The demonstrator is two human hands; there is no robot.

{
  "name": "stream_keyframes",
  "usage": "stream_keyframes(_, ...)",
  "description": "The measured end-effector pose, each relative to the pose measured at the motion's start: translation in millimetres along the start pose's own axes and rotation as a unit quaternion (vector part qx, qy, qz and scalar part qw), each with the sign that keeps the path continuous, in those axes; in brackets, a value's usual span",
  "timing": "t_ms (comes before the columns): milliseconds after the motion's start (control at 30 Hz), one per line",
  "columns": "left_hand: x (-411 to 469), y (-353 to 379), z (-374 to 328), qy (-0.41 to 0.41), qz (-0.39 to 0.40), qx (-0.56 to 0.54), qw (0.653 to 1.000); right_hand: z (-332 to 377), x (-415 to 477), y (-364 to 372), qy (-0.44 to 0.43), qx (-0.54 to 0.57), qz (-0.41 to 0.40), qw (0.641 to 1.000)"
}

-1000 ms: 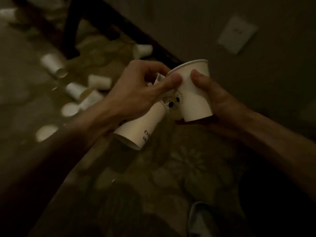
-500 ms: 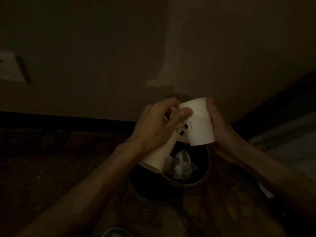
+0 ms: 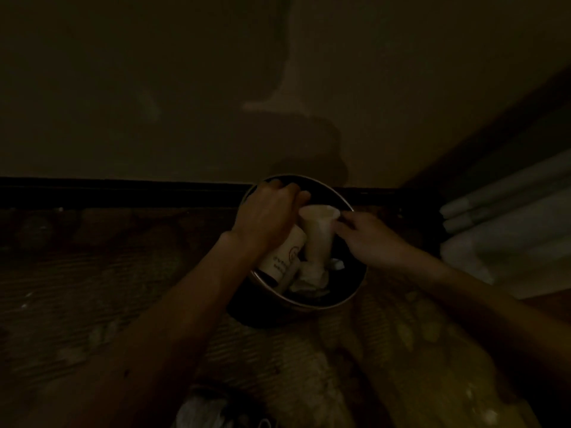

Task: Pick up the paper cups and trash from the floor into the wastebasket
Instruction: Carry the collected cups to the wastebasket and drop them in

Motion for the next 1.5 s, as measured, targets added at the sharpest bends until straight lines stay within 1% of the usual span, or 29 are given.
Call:
stream_keyframes(67, -4.3, -14.8, -0.8, -0.010, 0.016, 0.023, 1.000, 18.6, -8.0, -5.1, -0.050, -0.061, -0.053, 0.995)
stream_keyframes(100, -7.5, -22.7, -1.0, -0.017, 0.023, 0.028, 0.999, 30.6, -14.7, -6.9, -0.072, -0.065, -0.084, 0.992)
stream_keyframes(167, -15.9, -46.8, -1.0, -0.041, 0.011, 0.018, 0.999, 58.4, -31.2, -6.2, -0.132, -0.018, -0.125, 0.983)
stream_keyframes(200, -22.5, -64.3, 1.2, -0.063, -0.001, 0.028, 0.998, 74.9, -40.5, -2.9, -0.167, 0.013, -0.129, 0.977)
stream_keyframes(267, -41.0, -101.1, 4.2, -0.086, -0.016, 0.089, 0.992, 108.4, -62.3, 8.7, -0.233, 0.058, -0.121, 0.963)
stream_keyframes(367, -93.9, -163.9, 8.5, -0.081, -0.006, 0.195, 0.977, 158.7, -98.1, 41.5, -0.321, 0.080, -0.079, 0.940)
stream_keyframes(433, -144.4, -203.4, 9.6, -0.058, 0.018, 0.249, 0.967, 187.2, -116.8, 71.4, -0.371, 0.050, -0.037, 0.927)
stream_keyframes(500, -204.8, -237.2, 13.1, -0.064, 0.051, 0.281, 0.956, 216.9, -134.7, 106.5, -0.427, -0.006, 0.003, 0.904)
stream_keyframes(567, -269.0, -260.0, 24.1, -0.129, 0.085, 0.305, 0.940, 249.7, -151.3, 140.5, -0.486, -0.046, 0.042, 0.872)
stream_keyframes(667, -365.5, -273.0, 49.5, -0.254, 0.094, 0.342, 0.900, 298.3, -173.8, 194.7, -0.545, -0.111, 0.123, 0.822)
stream_keyframes(700, -395.2, -270.2, 61.2, -0.302, 0.101, 0.325, 0.891, 310.5, -178.7, 212.9, -0.552, -0.131, 0.154, 0.809)
stream_keyframes(767, -446.0, -257.6, 87.4, -0.404, 0.112, 0.254, 0.871, 331.3, -183.7, 251.7, -0.566, -0.175, 0.201, 0.780)
stream_keyframes(867, -496.8, -232.3, 124.3, -0.515, 0.099, 0.149, 0.838, 351.2, -180.6, 307.2, -0.587, -0.235, 0.220, 0.743)
stream_keyframes(900, -508.9, -223.1, 135.1, -0.532, 0.083, 0.139, 0.831, 354.9, -177.4, 324.4, -0.590, -0.254, 0.224, 0.733)
stream_keyframes(933, -518.2, -214.8, 145.9, -0.534, 0.059, 0.142, 0.831, 358.2, -173.0, 340.4, -0.589, -0.267, 0.232, 0.726)
stream_keyframes(1000, -537.3, -197.3, 163.5, -0.552, 0.014, 0.133, 0.823, 363.6, -165.3, 370.0, -0.586, -0.270, 0.265, 0.717)
stream_keyframes(1100, -567.0, -176.8, 185.9, -0.617, -0.043, 0.071, 0.782, 371.0, -158.4, 411.1, -0.589, -0.265, 0.314, 0.696)
stream_keyframes(1200, -595.1, -173.2, 202.7, -0.673, -0.110, 0.034, 0.731, 379.9, -155.9, 449.0, -0.591, -0.254, 0.343, 0.684)
stream_keyframes(1233, -603.3, -174.1, 207.3, -0.684, -0.139, 0.027, 0.715, 383.9, -155.3, 460.7, -0.595, -0.250, 0.343, 0.683)
stream_keyframes(1300, -613.1, -175.2, 217.1, -0.685, -0.185, 0.027, 0.704, 393.0, -155.6, 480.1, -0.618, -0.234, 0.316, 0.681)
stream_keyframes(1367, -619.8, -171.6, 230.3, -0.688, -0.192, 0.013, 0.699, 402.8, -155.1, 493.3, -0.650, -0.214, 0.260, 0.682)
stream_keyframes(1433, -621.5, -162.7, 243.3, -0.694, -0.178, -0.032, 0.697, 411.5, -153.0, 503.2, -0.667, -0.189, 0.220, 0.687)
stream_keyframes(1500, -618.2, -153.1, 252.8, -0.682, -0.184, -0.061, 0.705, 417.4, -148.9, 513.2, -0.659, -0.170, 0.233, 0.695)
Point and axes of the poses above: each hand's wrist, its own x-axis towards the middle knuckle, its own y-axis out of the palm, z = x × y, the point moved 5 cm from there along x, towards the middle knuckle, and after that the axes turned 1 degree about z, right-handed, at the moved point
